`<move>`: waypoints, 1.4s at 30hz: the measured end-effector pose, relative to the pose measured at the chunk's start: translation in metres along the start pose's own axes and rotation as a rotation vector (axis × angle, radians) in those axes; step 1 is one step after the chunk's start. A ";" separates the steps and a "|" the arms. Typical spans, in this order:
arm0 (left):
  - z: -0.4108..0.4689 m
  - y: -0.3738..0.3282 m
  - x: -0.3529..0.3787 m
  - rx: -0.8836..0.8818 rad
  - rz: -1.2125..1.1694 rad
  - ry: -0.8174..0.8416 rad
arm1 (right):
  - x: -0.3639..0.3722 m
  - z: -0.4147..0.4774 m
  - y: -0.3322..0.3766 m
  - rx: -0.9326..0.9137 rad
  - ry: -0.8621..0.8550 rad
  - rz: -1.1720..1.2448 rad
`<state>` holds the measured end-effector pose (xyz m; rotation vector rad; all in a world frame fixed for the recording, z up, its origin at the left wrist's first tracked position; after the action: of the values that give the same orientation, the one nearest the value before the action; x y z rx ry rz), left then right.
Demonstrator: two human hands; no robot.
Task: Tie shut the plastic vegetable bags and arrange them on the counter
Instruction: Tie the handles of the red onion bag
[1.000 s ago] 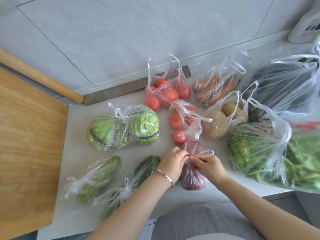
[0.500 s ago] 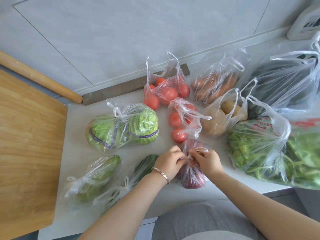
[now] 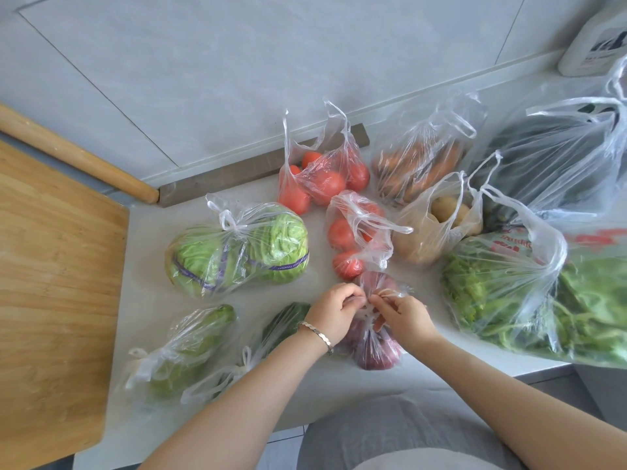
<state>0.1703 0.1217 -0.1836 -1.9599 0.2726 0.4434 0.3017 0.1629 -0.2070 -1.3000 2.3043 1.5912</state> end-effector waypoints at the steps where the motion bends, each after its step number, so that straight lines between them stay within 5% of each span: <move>1: -0.002 0.000 -0.001 -0.024 -0.002 0.010 | -0.001 0.000 0.001 -0.008 0.001 -0.037; 11: 0.000 -0.007 -0.003 -0.012 0.240 0.114 | -0.001 0.006 -0.001 0.065 0.074 0.153; 18: 0.001 -0.003 0.002 -0.179 -0.200 0.010 | -0.006 -0.002 0.003 0.129 0.076 0.282; 32: 0.000 0.007 0.010 -0.338 -0.429 -0.163 | 0.002 -0.004 0.007 0.226 -0.074 0.230; 42: 0.001 0.001 0.005 -0.384 -0.485 -0.110 | 0.007 -0.017 -0.003 -0.326 -0.147 -0.289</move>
<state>0.1741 0.1227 -0.1866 -2.2720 -0.3817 0.2942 0.3057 0.1447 -0.2045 -1.4405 1.7309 1.9330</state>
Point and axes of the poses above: each hand's wrist, its own z-axis towards the middle knuckle, its own x-axis out of the palm, y = z × x, the point moved 1 cm from there along z, towards the middle knuckle, and after that the axes turned 11 degrees about -z, right-handed, at the moved point
